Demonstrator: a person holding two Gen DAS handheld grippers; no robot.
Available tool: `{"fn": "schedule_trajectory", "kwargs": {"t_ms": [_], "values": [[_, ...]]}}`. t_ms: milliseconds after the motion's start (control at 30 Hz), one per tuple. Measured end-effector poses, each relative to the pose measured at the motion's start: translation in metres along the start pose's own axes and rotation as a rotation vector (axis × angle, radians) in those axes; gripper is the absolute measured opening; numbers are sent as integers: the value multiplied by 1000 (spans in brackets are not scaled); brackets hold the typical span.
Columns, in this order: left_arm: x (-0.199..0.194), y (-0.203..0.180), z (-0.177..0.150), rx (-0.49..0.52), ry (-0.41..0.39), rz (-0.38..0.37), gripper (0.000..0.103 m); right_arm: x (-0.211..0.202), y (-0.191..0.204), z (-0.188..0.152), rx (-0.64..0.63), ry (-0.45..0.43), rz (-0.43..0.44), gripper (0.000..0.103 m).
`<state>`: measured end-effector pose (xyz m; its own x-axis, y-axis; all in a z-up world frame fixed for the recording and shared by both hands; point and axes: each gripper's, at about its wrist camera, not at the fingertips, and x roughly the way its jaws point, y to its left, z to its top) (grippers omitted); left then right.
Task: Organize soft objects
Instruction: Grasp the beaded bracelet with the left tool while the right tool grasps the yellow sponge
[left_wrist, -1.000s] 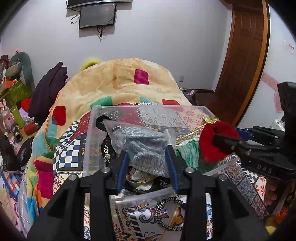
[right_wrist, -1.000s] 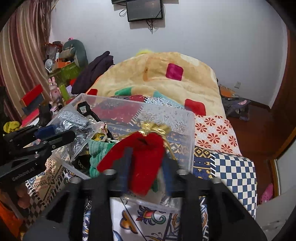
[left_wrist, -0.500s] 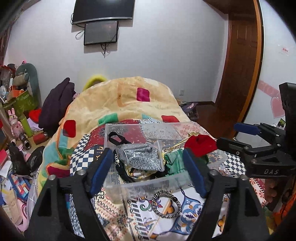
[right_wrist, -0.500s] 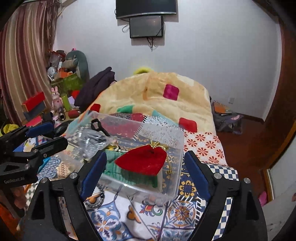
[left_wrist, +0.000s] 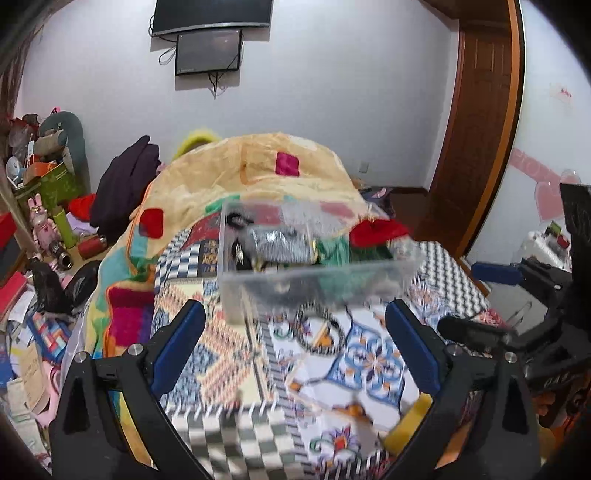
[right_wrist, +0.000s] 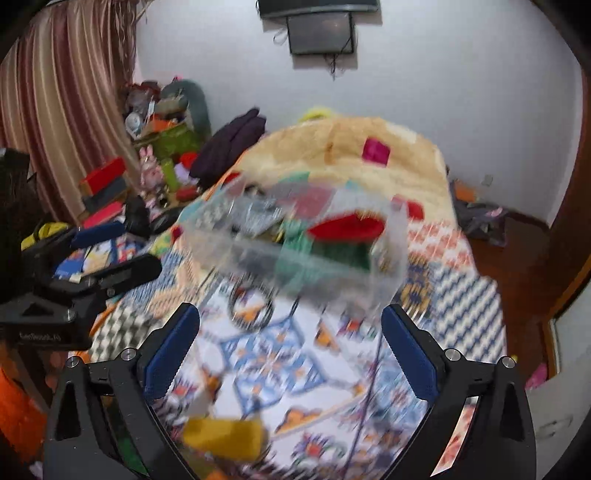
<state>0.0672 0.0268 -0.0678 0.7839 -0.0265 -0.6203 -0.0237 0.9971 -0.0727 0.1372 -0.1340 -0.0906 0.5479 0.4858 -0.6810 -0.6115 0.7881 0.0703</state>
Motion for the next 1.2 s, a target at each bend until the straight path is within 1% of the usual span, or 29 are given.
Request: {"fn": "schedule_trajectory", "kwargs": {"t_ms": [133, 233, 300, 433, 467, 500, 567, 600, 633, 667, 700, 767, 833, 867, 933, 1000, 1100, 1200], "values": [[-1, 0, -18, -6, 42, 6, 99, 16, 10, -29, 33, 113, 70, 99], [2, 4, -29, -25, 73, 7, 99, 29, 17, -48, 49, 193, 105, 99], [4, 6, -35, -37, 93, 10, 99, 38, 23, -61, 48, 243, 117, 99], [13, 9, -49, -49, 140, 18, 99, 45, 30, -75, 20, 287, 113, 95], [17, 10, -52, -51, 153, 20, 99, 46, 29, -76, 20, 292, 114, 87], [20, 11, -53, -54, 161, 20, 99, 47, 28, -76, 24, 296, 118, 76], [29, 11, -55, -68, 179, 11, 99, 48, 23, -76, 46, 305, 135, 63], [32, 12, -55, -73, 183, 4, 96, 48, 19, -75, 58, 302, 139, 63], [37, 11, -55, -76, 193, -9, 90, 46, 14, -74, 68, 288, 138, 63], [42, 10, -53, -72, 204, -17, 86, 44, 10, -72, 71, 275, 134, 62], [46, 9, -52, -68, 211, -22, 80, 41, 6, -69, 71, 260, 125, 62], [56, 7, -45, -67, 216, -27, 78, 37, -4, -61, 67, 230, 103, 62], [66, 6, -37, -68, 219, -37, 69, 33, -14, -53, 70, 199, 83, 61], [72, 5, -33, -69, 221, -43, 67, 31, -17, -49, 73, 185, 74, 61], [85, 3, -25, -65, 232, -45, 58, 30, -25, -40, 81, 155, 60, 61], [96, 1, -20, -57, 243, -43, 52, 27, -28, -34, 85, 128, 48, 61], [113, -1, -17, -38, 267, -34, 41, 26, -34, -24, 86, 94, 38, 61], [129, 0, -16, -40, 302, -46, 29, 28, -37, -16, 88, 71, 33, 61]]}}
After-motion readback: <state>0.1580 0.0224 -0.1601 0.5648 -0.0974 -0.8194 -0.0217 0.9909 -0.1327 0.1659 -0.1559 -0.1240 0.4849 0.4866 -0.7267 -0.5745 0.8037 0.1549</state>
